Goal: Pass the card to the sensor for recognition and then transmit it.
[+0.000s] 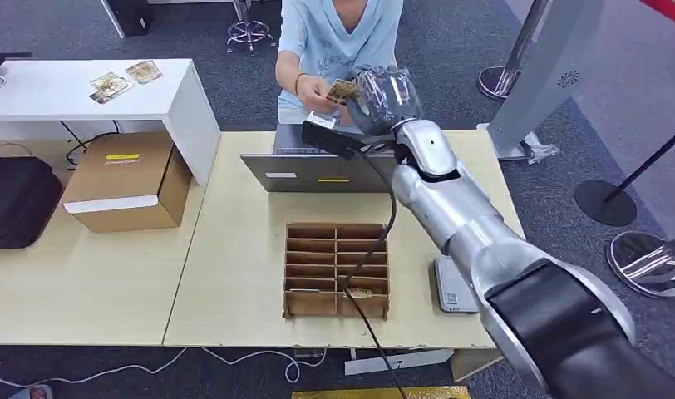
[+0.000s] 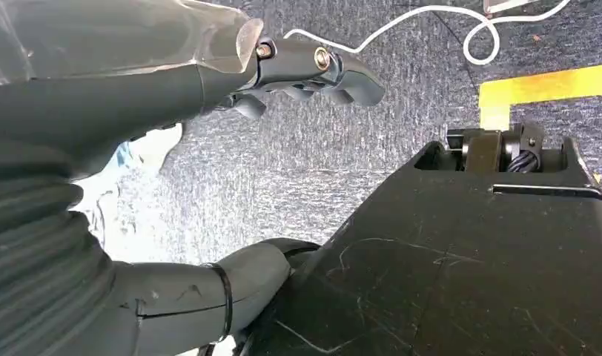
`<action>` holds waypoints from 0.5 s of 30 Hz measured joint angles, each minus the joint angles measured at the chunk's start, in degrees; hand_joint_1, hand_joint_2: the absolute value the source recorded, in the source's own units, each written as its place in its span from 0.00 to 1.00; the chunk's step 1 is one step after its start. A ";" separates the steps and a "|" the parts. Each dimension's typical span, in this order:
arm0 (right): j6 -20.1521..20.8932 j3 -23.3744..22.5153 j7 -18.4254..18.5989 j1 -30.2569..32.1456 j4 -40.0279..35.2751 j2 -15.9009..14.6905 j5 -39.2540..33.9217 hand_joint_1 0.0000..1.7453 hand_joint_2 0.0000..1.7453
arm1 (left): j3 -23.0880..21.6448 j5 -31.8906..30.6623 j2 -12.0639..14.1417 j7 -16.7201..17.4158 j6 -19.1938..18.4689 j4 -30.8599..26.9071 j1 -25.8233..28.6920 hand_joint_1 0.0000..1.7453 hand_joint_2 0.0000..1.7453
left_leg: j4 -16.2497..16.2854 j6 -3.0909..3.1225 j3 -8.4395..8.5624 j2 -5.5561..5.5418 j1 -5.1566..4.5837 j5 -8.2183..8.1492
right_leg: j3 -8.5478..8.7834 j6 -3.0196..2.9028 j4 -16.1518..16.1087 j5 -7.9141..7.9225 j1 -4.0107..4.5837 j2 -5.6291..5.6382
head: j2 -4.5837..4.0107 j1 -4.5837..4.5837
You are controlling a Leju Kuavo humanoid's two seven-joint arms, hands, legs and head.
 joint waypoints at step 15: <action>-3.49 -2.60 -3.91 0.34 1.44 0.53 -4.39 0.00 1.00 | 2.38 1.25 0.00 0.46 0.68 0.00 0.25 0.00 1.00 | 0.00 0.00 0.01 0.00 0.00 0.00 | -0.02 0.00 -0.02 0.00 0.00 0.01 | 0.00 0.00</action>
